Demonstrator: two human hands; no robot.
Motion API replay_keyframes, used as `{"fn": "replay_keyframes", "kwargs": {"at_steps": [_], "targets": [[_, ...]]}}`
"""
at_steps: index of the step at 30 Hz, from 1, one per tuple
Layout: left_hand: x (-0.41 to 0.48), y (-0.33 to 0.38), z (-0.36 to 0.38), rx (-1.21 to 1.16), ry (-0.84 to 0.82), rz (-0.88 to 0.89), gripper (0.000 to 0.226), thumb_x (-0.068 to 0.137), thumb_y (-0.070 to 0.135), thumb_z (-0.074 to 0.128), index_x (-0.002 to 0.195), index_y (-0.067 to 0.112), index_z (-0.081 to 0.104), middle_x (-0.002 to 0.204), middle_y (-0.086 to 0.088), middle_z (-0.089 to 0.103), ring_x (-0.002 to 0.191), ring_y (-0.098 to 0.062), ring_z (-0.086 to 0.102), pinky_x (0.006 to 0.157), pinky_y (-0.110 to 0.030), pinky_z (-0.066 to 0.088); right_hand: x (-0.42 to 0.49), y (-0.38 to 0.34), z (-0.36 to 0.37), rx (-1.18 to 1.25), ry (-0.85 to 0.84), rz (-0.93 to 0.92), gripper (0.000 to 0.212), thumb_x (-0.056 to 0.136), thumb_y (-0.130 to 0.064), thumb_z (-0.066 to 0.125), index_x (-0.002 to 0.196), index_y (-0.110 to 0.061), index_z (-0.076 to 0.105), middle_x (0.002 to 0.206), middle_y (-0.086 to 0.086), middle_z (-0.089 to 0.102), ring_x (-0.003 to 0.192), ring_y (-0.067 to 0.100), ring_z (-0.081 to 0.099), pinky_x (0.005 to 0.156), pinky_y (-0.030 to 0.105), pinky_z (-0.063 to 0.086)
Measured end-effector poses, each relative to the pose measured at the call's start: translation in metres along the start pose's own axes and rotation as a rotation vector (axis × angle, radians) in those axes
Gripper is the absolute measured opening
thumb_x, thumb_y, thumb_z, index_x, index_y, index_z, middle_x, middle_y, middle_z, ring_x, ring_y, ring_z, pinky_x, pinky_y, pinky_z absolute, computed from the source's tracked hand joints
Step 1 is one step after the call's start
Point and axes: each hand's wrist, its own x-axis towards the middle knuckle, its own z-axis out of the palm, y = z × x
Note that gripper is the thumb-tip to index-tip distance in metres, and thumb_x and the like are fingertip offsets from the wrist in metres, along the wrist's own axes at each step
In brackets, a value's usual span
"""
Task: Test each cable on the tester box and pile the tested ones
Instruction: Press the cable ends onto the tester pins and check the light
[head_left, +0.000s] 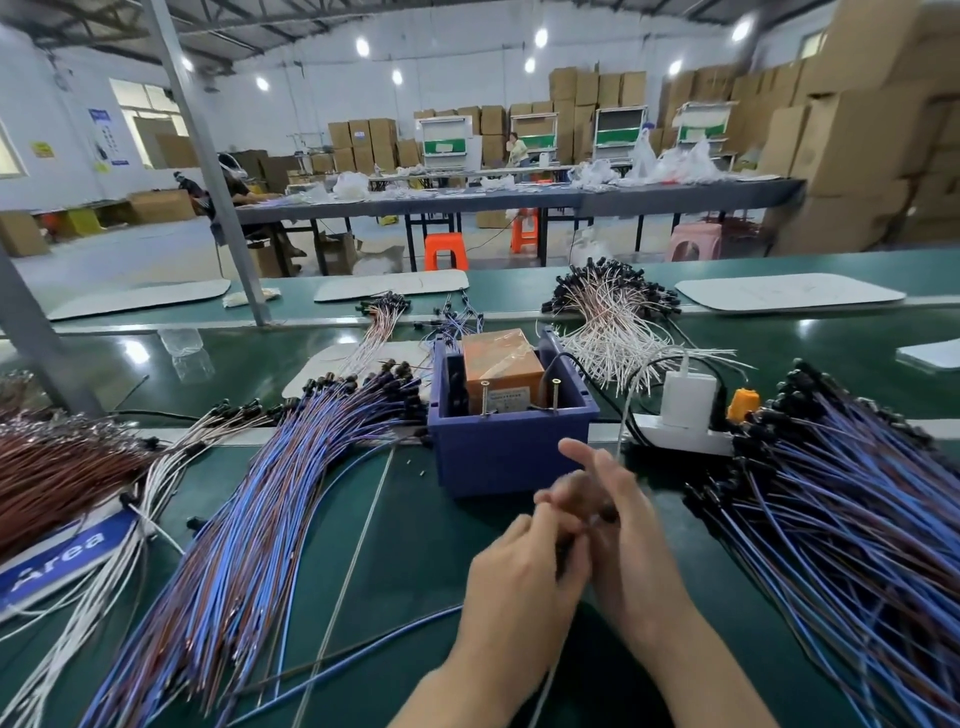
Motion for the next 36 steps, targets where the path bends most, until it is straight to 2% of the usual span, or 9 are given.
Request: {"fn": "replay_keyframes", "kwargs": {"at_steps": [4, 7, 9, 11, 16, 20, 24, 31, 36], "targets": [[-0.002, -0.004, -0.007, -0.007, -0.089, 0.086, 0.012, 0.095, 0.030, 0.054, 0.104, 0.036, 0.049, 0.098, 0.017, 0.066, 0.080, 0.001, 0.061, 0.068, -0.017, 0.050, -0.001, -0.003, 0.000, -0.012, 0.028, 0.018, 0.033, 0.082, -0.041, 0.067, 0.102, -0.017, 0.078, 0.048, 0.000, 0.033, 0.074, 0.030, 0.053, 0.074, 0.025, 0.057], [-0.002, -0.009, -0.012, 0.132, -0.129, 0.184, 0.022, 0.101, 0.035, 0.046, 0.122, 0.040, 0.049, 0.099, 0.015, 0.068, 0.070, -0.007, 0.064, 0.056, -0.029, 0.053, 0.002, -0.008, -0.007, 0.074, 0.059, 0.014, 0.038, 0.090, -0.041, 0.056, 0.114, -0.016, 0.073, 0.047, -0.001, 0.033, 0.065, 0.025, 0.065, 0.069, 0.029, 0.059], [0.000, -0.013, -0.021, 0.267, -0.158, 0.220, 0.031, 0.101, 0.033, 0.045, 0.131, 0.041, 0.052, 0.085, 0.011, 0.063, 0.058, -0.009, 0.061, 0.046, -0.029, 0.048, 0.005, -0.009, -0.012, 0.156, 0.086, -0.002, 0.038, 0.096, -0.038, 0.050, 0.120, -0.015, 0.068, 0.053, 0.000, 0.036, 0.053, 0.020, 0.057, 0.067, 0.034, 0.060], [0.003, -0.015, -0.028, 0.353, -0.160, 0.231, 0.037, 0.094, 0.026, 0.061, 0.127, 0.041, 0.058, 0.074, 0.010, 0.054, 0.051, -0.010, 0.053, 0.041, -0.026, 0.041, 0.007, -0.009, -0.015, 0.215, 0.107, 0.000, 0.037, 0.101, -0.039, 0.046, 0.120, -0.015, 0.067, 0.059, 0.000, 0.037, 0.044, 0.015, 0.042, 0.068, 0.038, 0.060], [0.005, -0.017, -0.032, 0.458, -0.115, 0.298, 0.052, 0.081, 0.015, 0.077, 0.124, 0.039, 0.060, 0.077, 0.011, 0.051, 0.061, -0.012, 0.048, 0.053, -0.026, 0.042, 0.009, -0.005, -0.011, 0.168, 0.161, -0.008, 0.041, 0.101, -0.044, 0.047, 0.116, -0.012, 0.068, 0.056, -0.003, 0.022, 0.042, 0.011, 0.025, 0.061, 0.034, 0.058], [0.010, -0.020, -0.039, 0.313, 0.118, 0.283, 0.019, 0.097, 0.021, 0.063, 0.113, 0.026, 0.056, 0.086, 0.012, 0.059, 0.073, -0.011, 0.057, 0.063, -0.027, 0.047, 0.005, -0.008, -0.015, 0.193, 0.162, -0.049, 0.037, 0.097, -0.046, 0.055, 0.085, -0.016, 0.072, 0.041, -0.008, 0.019, 0.033, 0.009, 0.019, 0.050, 0.025, 0.049], [0.015, -0.038, -0.058, 0.360, 0.268, 0.260, 0.016, 0.099, 0.024, 0.062, 0.114, 0.021, 0.060, 0.095, 0.009, 0.064, 0.079, -0.014, 0.059, 0.069, -0.029, 0.049, 0.005, -0.016, -0.024, 0.289, 0.149, -0.046, 0.039, 0.097, -0.047, 0.055, 0.073, -0.019, 0.071, 0.035, -0.008, 0.020, 0.030, 0.008, 0.015, 0.037, 0.021, 0.033], [0.014, -0.053, -0.059, 0.338, 0.229, 0.219, 0.019, 0.098, 0.015, 0.064, 0.115, 0.014, 0.072, 0.106, 0.004, 0.066, 0.091, -0.018, 0.061, 0.082, -0.033, 0.052, 0.014, -0.007, -0.031, 0.328, 0.223, 0.014, 0.037, 0.104, -0.036, 0.042, 0.098, -0.021, 0.075, 0.052, -0.007, 0.026, 0.041, 0.007, 0.011, 0.030, 0.020, 0.021], [0.017, -0.060, -0.062, 0.362, 0.296, 0.076, 0.027, 0.097, 0.015, 0.059, 0.121, 0.008, 0.070, 0.114, -0.004, 0.063, 0.099, -0.025, 0.061, 0.087, -0.043, 0.054, 0.016, -0.005, -0.036, 0.258, 0.369, -0.025, 0.031, 0.108, -0.016, 0.036, 0.110, -0.022, 0.067, 0.054, -0.007, 0.033, 0.034, 0.004, 0.023, 0.033, 0.018, 0.016]]}}
